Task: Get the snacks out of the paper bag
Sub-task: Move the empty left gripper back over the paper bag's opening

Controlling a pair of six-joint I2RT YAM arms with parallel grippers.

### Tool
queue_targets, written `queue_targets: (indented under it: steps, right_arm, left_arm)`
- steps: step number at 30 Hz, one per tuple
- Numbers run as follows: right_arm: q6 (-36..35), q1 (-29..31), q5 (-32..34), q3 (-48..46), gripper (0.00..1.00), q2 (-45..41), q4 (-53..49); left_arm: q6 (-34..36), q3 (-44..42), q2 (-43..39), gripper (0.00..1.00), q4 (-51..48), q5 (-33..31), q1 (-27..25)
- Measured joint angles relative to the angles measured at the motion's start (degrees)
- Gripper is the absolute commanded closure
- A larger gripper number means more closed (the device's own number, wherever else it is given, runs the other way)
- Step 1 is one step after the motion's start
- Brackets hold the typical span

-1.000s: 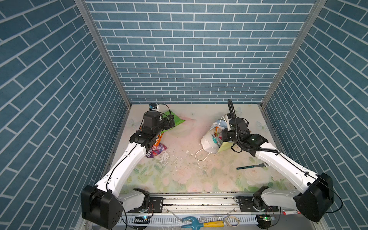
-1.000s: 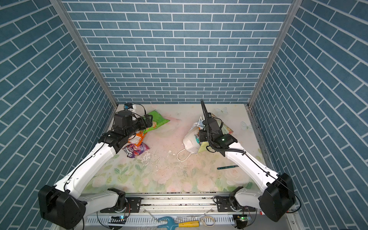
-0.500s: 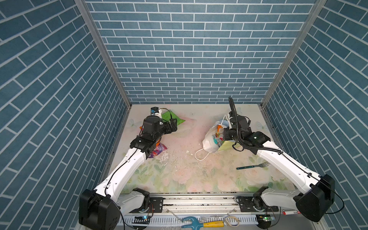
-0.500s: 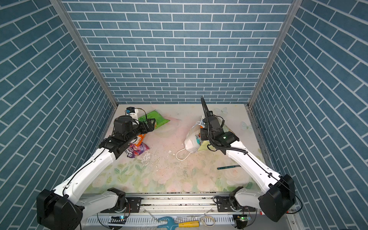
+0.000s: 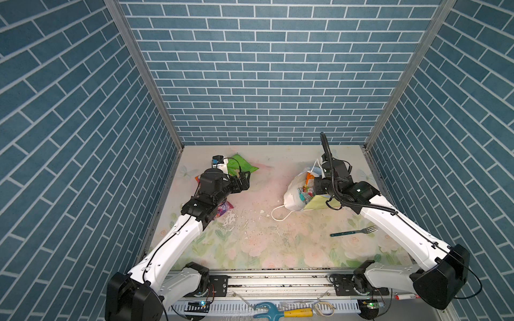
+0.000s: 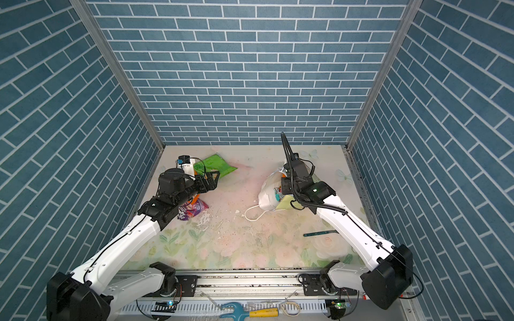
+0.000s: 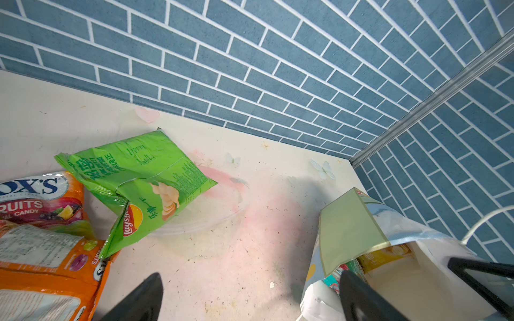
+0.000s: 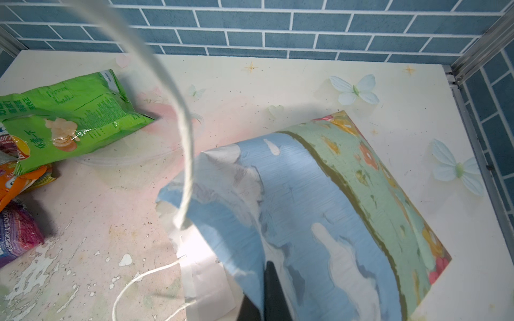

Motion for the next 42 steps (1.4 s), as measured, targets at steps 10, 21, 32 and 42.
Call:
queue_targets:
  steps: [10,21,32,42]
  right_arm:
    - [0.0,0.0,-0.2,4.1,1.0,2.9,-1.4]
    - [0.0,0.0,-2.6,5.0,1.0,4.1,-1.5]
    - [0.0,0.0,-4.6,4.4,1.0,4.1,-0.9]
    - [0.0,0.0,-5.0,4.3,1.0,4.1,-0.9]
  left_arm:
    - [-1.1,-2.2,-0.5,0.0,0.0,0.7,-3.3]
    - [-1.7,-2.7,-0.5,0.02,0.2,0.1,-10.1]
    - [-3.8,-4.5,2.3,0.09,3.6,-0.8,-18.2]
    - [-6.0,-3.8,9.6,0.23,7.9,-0.7,-23.3]
